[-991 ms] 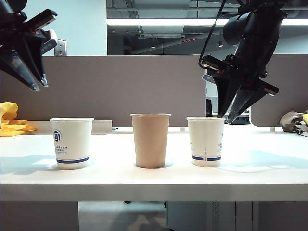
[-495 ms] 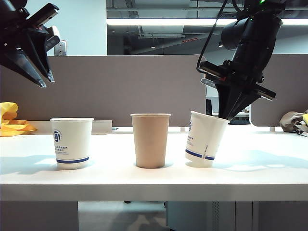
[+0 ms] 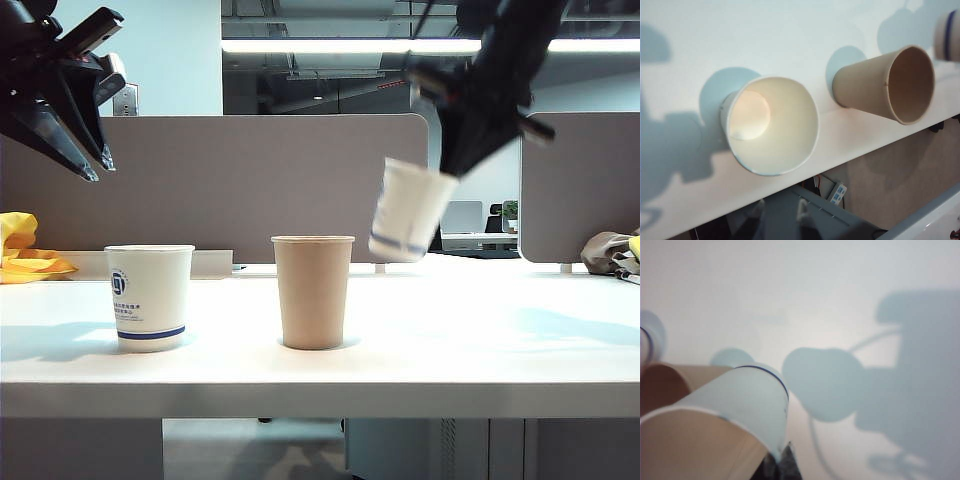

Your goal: Pick up all the paper cups on the table one by one and stack them together.

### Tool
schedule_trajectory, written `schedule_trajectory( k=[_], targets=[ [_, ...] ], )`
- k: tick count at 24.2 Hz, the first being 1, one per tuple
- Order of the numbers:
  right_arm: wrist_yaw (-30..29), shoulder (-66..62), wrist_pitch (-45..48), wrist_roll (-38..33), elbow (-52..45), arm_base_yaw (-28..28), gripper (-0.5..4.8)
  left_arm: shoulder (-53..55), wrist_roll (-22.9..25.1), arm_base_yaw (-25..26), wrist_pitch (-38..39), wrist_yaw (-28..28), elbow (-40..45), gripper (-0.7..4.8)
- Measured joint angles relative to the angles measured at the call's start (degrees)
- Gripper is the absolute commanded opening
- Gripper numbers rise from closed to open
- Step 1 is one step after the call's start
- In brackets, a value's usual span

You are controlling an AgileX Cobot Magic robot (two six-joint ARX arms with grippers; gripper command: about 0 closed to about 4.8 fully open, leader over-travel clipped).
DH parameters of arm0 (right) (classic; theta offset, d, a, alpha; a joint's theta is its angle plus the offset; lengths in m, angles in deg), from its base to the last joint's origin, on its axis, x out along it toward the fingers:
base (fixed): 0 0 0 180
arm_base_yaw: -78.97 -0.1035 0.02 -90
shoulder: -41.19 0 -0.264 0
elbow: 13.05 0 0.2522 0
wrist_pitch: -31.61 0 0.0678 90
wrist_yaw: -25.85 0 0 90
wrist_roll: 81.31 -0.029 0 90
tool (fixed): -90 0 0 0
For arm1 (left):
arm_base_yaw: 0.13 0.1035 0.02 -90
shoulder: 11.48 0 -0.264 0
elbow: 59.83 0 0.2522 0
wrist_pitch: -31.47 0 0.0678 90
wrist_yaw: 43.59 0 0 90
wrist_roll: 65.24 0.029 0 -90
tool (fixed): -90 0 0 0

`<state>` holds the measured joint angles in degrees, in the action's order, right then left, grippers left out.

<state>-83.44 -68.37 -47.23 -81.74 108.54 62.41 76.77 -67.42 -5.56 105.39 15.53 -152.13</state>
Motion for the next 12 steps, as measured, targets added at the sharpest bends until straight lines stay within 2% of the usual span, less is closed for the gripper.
schedule_trajectory(
  k=[4, 5, 12],
  targets=[
    [-1.5, 0.0, -1.9, 0.0, 10.5, -3.2, -0.02, 0.0, 0.0, 0.0, -1.2, 0.0, 0.0, 0.87],
    [-1.6, 0.1, -1.4, 0.0, 13.0, -5.6, -0.02, 0.0, 0.0, 0.0, -1.5, 0.0, 0.0, 0.90],
    [-1.3, -2.0, 3.1, -1.9, 13.6, -15.6, -0.02, 0.0, 0.0, 0.3, -2.5, 0.2, -2.6, 0.90]
  ],
)
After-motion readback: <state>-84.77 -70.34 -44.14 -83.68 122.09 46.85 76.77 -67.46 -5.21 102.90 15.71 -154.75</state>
